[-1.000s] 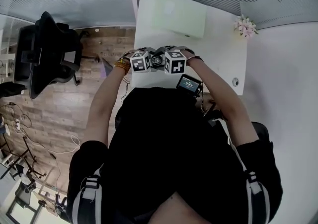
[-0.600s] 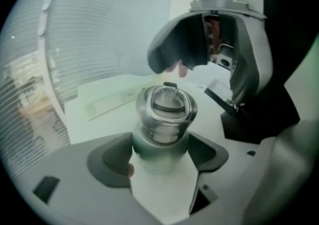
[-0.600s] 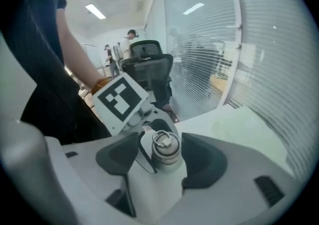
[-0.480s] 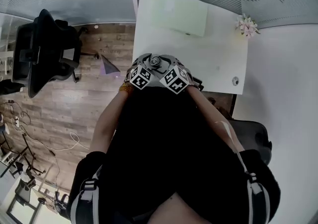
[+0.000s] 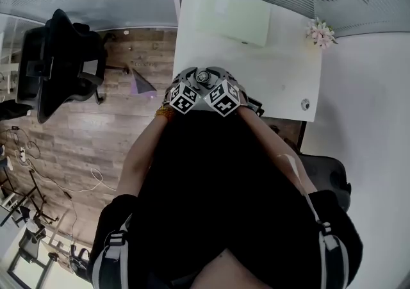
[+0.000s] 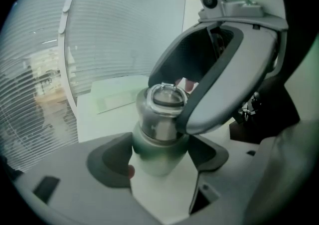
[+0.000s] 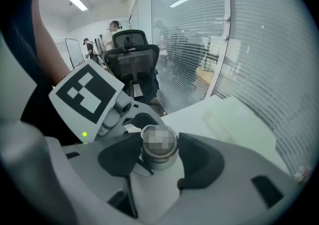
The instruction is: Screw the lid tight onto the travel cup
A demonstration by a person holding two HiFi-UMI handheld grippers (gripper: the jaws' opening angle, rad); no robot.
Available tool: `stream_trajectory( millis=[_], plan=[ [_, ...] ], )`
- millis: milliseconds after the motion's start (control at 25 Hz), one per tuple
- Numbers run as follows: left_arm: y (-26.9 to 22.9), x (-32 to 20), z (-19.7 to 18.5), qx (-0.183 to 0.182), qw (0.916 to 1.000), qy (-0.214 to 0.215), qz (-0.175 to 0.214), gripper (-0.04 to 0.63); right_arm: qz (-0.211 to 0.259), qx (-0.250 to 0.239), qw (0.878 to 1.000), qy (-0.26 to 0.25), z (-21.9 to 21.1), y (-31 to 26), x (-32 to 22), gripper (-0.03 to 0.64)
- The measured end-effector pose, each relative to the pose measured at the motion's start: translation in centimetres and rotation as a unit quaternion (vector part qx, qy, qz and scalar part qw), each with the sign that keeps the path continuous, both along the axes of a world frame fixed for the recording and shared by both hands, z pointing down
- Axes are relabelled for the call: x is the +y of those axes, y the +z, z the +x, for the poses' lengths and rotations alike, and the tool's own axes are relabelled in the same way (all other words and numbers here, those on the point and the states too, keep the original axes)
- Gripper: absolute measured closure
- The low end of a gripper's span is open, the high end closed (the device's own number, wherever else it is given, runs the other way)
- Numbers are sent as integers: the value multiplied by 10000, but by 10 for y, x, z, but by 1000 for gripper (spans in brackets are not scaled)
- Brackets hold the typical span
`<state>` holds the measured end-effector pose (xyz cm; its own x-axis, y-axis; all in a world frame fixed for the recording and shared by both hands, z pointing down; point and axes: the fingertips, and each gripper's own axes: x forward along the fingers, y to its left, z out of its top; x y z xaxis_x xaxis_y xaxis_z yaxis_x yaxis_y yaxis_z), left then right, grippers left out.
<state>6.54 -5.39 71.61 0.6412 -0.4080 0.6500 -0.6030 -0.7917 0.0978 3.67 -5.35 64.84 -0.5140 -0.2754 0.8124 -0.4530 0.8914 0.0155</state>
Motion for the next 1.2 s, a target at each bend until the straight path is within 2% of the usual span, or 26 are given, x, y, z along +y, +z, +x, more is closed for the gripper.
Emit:
stream_trajectory(
  millis=[80, 160, 240, 320, 400, 520, 600, 640, 720, 840, 920, 1000, 1080, 1200],
  plan=[
    [1, 1, 0, 21, 10000, 56, -51, 241, 116, 90, 9996, -223, -2, 1, 2, 383],
    [2, 1, -1, 63, 9996, 241, -121, 241, 234, 208, 9972, -675, -4, 3, 4, 385],
    [4, 2, -1, 68, 9973, 702, -179, 239, 280, 323, 9896, -1371, -6, 5, 7, 387],
    [5, 4, -1, 21, 9902, 1378, -235, 238, 211, 404, 9763, -2118, -8, 5, 10, 387],
    [5, 7, -2, -82, 9761, 2148, -308, 238, 106, 459, 9593, -2785, -10, 5, 13, 387],
    [6, 13, -5, -419, 9452, 3189, -554, 235, -17, 540, 9334, -3547, -14, 4, 16, 387],
    [8, 15, -4, -631, 9292, 3572, -707, 232, -64, 625, 9220, -3820, -15, 5, 18, 387],
    [9, 17, -3, -673, 9260, 3638, -754, 229, -78, 661, 9198, -3866, -15, 5, 19, 385],
    [8, 19, -2, -583, 9298, 3558, -741, 230, -58, 636, 9228, -3801, -15, 5, 21, 383],
    [2, 18, -1, -226, 9524, 2987, -566, 230, 50, 406, 9411, -3356, -13, 1, 23, 370],
    [2, 15, -3, 49, 9713, 2335, -449, 230, -36, 51, 9640, -2660, -14, -6, 21, 362],
    [4, 13, -7, 285, 9866, 1575, -316, 230, -238, -375, 9839, -1730, -17, -13, 18, 358],
    [5, 13, -11, 338, 9952, 885, -261, 230, -321, -578, 9933, -950, -15, -17, 16, 359],
    [3, 13, -10, 383, 9991, 120, -131, 230, -400, -719, 9962, -300, -12, -20, 20, 362]
  ],
)
